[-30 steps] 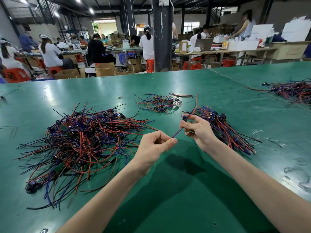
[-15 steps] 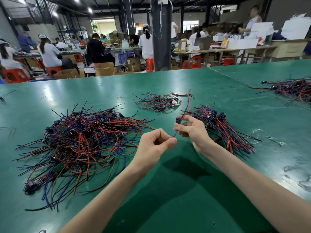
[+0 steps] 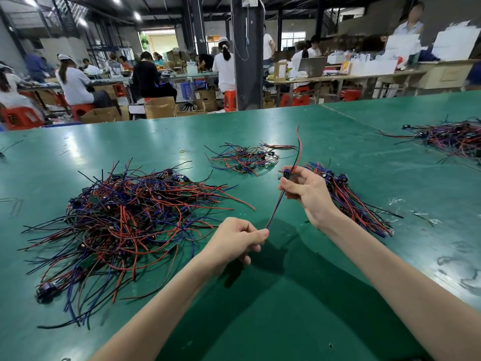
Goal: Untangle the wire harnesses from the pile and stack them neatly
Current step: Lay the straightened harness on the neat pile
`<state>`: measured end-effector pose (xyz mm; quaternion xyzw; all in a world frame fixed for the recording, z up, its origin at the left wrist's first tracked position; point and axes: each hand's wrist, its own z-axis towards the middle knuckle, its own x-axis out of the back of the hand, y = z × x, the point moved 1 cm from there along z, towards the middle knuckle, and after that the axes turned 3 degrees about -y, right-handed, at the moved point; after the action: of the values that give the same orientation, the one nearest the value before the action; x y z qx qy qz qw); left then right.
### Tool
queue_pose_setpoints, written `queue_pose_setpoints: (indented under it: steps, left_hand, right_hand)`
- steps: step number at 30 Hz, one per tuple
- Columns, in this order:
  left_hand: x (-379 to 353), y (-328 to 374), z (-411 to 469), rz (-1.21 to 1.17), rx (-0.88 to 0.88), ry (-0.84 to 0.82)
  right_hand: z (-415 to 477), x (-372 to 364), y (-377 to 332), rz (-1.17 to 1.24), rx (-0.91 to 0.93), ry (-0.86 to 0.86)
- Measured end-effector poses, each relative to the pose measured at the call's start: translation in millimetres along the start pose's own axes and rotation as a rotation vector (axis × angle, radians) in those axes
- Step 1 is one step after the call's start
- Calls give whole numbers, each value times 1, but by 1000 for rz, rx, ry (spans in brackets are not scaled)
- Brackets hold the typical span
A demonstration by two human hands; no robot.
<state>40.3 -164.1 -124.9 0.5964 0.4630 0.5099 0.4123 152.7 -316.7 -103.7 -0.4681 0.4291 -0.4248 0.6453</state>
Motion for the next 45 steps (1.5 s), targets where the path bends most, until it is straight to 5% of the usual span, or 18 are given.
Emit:
queue_pose_setpoints:
  steps: [6, 12, 21, 28, 31, 37, 42, 45]
  left_hand:
    - [-5, 1, -3, -22, 6, -71]
    - [1, 3, -2, -40, 26, -80]
    - [-4, 4, 0, -57, 37, -101]
    - [-1, 1, -3, -16, 40, -98]
    - [-2, 2, -4, 69, 4, -84]
    - [8, 9, -5, 663, -294, 292]
    - [30, 32, -9, 619, -452, 617]
    - [65, 55, -5, 620, -332, 744]
  right_hand:
    - [6, 26, -30, -21, -8, 39]
    - [20, 81, -30, -979, 27, 241]
    - [20, 89, -14, -1359, 165, 270]
    - [21, 78, -2, -1582, 103, 22]
    - [18, 74, 3, -1682, 109, 42]
    - [8, 38, 6, -1685, 339, 37]
    - [-13, 1, 33, -1649, 377, -241]
    - [-21, -8, 49, -1584, 345, -361]
